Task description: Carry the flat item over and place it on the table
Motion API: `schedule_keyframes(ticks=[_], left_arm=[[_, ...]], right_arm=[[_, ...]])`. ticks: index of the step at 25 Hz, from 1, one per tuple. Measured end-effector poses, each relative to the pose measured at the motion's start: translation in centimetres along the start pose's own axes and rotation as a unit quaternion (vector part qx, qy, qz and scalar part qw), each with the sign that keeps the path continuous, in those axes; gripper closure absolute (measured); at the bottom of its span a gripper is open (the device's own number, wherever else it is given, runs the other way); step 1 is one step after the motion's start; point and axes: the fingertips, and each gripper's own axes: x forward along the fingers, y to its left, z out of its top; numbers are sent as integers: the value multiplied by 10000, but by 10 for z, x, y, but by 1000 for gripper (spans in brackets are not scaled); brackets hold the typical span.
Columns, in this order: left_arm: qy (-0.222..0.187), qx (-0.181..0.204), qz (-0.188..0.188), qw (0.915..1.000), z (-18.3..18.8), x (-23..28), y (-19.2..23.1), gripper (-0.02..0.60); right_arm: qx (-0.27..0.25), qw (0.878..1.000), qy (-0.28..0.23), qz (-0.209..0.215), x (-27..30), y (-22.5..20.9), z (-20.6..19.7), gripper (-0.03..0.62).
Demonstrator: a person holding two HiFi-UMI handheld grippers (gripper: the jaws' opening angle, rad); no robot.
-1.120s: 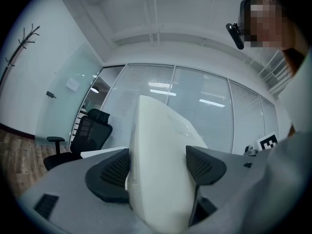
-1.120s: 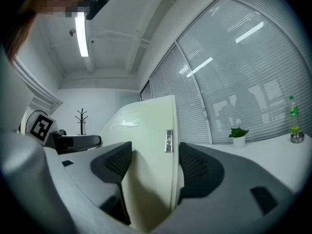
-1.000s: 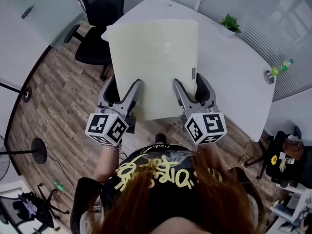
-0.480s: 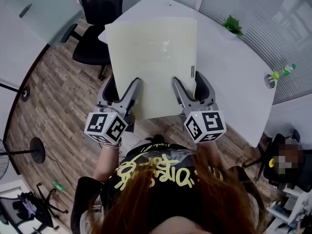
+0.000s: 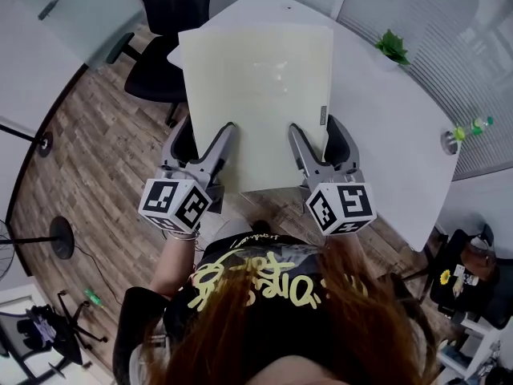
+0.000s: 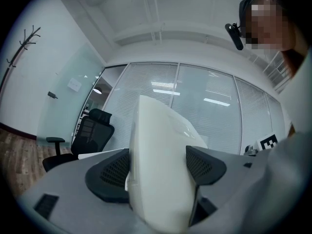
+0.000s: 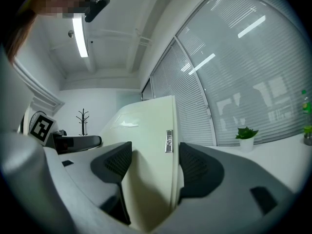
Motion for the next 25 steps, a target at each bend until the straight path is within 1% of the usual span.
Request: schedule_keyframes(ticks=[6,13,19,25], left_arm=[[8,66,134,9999,1,2,7,219],[9,71,107,9999,2,17,30,219],[12,65,-83,9999,6,58,56,219],[22,57,-192,9998,12,98,95,219]], right_arm=[[84,9999,14,120,11,1,-4,284],[93,9999,69,81,37,2,-11,284],[58,9999,15,-126,78,-12,-11,284],[37,9998,30,-203,129,-18,-14,283]])
